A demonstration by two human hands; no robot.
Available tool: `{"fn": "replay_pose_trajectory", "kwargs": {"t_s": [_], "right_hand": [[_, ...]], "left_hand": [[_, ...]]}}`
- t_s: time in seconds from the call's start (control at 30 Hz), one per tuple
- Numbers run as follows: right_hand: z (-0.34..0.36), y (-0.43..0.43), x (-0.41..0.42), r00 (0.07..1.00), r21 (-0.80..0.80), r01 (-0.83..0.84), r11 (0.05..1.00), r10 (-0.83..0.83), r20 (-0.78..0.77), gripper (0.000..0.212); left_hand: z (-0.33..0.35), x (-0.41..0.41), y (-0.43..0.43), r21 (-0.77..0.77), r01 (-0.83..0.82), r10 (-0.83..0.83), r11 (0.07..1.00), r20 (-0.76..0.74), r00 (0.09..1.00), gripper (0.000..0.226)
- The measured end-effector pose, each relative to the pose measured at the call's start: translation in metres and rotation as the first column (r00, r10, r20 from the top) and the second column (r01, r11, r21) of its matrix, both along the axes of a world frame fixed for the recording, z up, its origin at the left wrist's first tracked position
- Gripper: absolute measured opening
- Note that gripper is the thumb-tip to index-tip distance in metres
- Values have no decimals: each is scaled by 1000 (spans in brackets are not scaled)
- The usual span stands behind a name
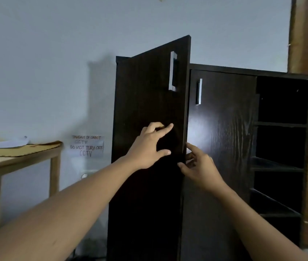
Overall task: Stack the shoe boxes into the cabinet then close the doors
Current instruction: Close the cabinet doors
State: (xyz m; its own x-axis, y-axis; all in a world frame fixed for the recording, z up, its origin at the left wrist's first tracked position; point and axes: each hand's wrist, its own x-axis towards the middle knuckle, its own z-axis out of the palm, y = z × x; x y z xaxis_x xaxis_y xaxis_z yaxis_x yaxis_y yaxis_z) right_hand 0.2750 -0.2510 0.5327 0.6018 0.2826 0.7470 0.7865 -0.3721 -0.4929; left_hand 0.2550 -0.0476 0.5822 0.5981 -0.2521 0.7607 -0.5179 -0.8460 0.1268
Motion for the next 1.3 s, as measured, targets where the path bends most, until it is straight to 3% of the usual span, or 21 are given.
{"fn": "replay_pose_trajectory", "kwargs": {"t_s": [0.17, 0.33, 0.47, 0.6, 0.73, 0.97, 1.1, 1.2, 1.3], "right_hand": [[-13, -14, 55, 990, 43, 142, 989, -142, 0, 78], [-21, -9, 103, 969, -114, 243, 963, -237, 63, 76], [-28, -5, 131, 890, -290, 456, 842, -441, 120, 89], [-42, 0, 166, 846, -417, 517, 748, -520, 117, 96], [-66, 7, 192, 810, -435, 571, 696, -564, 160, 91], [-70, 7, 197, 808, -423, 578, 698, -563, 174, 91], [-53, -6, 183, 861, -510, 468, 722, -502, 81, 88], [-40, -27, 165, 900, -576, 343, 742, -435, -23, 83], [-48, -53, 135, 886, -599, 342, 724, -460, -50, 83]], "left_hand": [[-22, 60, -2, 299, -291, 264, 909, 126, 956, 100], [-47, 106, 12, 389, -330, 296, 860, 145, 944, 110], [-60, 134, 21, 459, -381, 345, 802, 164, 924, 121], [-79, 159, 33, 544, -442, 436, 713, 149, 888, 122], [-97, 179, 45, 551, -471, 456, 689, 177, 872, 125], [-95, 177, 42, 577, -503, 484, 643, 203, 851, 124], [-88, 161, 31, 556, -437, 453, 707, 117, 884, 115], [-74, 144, 19, 490, -322, 407, 810, -73, 911, 109], [-71, 119, -3, 358, -208, 316, 910, -277, 907, 111]]}}
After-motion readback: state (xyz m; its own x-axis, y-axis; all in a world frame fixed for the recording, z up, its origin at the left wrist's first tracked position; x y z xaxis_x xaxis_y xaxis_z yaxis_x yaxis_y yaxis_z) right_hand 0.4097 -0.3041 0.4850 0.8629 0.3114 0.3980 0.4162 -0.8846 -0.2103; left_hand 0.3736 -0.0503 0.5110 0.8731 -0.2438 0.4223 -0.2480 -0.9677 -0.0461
